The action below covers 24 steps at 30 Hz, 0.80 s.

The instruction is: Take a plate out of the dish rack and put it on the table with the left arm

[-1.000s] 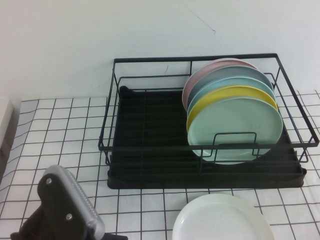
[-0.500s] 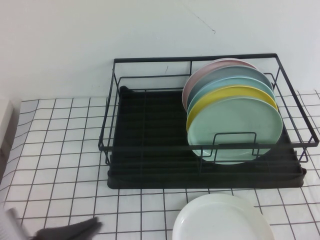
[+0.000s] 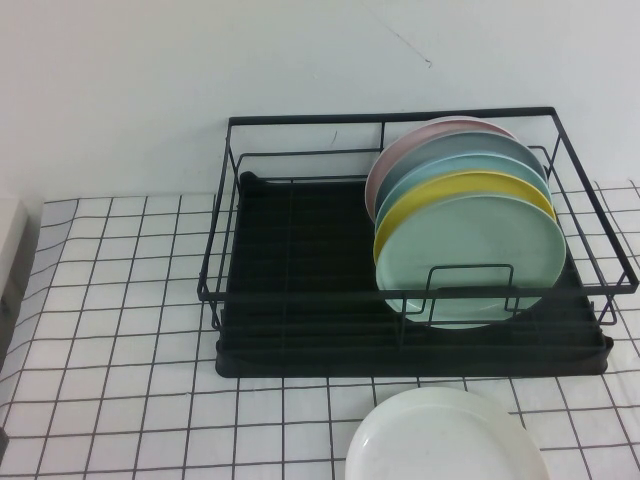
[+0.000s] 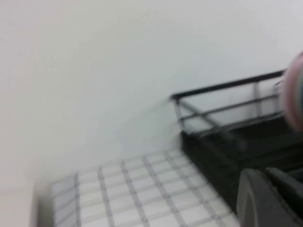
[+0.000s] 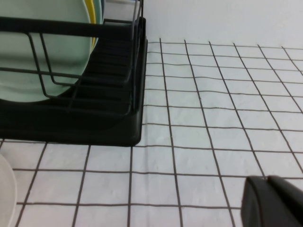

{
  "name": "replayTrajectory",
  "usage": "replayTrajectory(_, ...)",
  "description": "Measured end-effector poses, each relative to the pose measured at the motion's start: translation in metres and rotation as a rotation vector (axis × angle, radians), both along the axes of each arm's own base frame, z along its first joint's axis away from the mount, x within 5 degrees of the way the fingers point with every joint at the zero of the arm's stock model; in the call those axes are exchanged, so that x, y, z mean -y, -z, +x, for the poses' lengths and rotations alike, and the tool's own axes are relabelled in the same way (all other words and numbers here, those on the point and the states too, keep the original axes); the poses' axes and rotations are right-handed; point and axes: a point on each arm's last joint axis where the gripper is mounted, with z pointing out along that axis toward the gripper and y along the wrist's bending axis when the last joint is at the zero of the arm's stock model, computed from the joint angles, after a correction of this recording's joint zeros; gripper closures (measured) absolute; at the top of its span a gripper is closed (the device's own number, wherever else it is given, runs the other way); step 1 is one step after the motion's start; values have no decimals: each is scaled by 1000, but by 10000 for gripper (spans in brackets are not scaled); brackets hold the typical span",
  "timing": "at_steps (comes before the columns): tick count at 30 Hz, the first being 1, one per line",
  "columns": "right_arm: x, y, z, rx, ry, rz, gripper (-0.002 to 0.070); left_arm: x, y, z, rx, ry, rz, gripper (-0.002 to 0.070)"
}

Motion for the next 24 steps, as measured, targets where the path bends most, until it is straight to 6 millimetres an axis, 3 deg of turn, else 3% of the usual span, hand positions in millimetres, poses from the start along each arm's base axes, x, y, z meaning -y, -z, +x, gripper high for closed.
replayTrajectory(6, 0, 0, 0, 0, 0, 0, 678, -6, 14, 0, -154, -120, -8, 677)
replayTrajectory(14, 0, 0, 0, 0, 0, 0, 678, -5, 30, -3, -329, -116, 24, 677)
replayTrajectory(24, 0, 0, 0, 0, 0, 0, 678, -7, 31, -3, -335, -157, 21, 678)
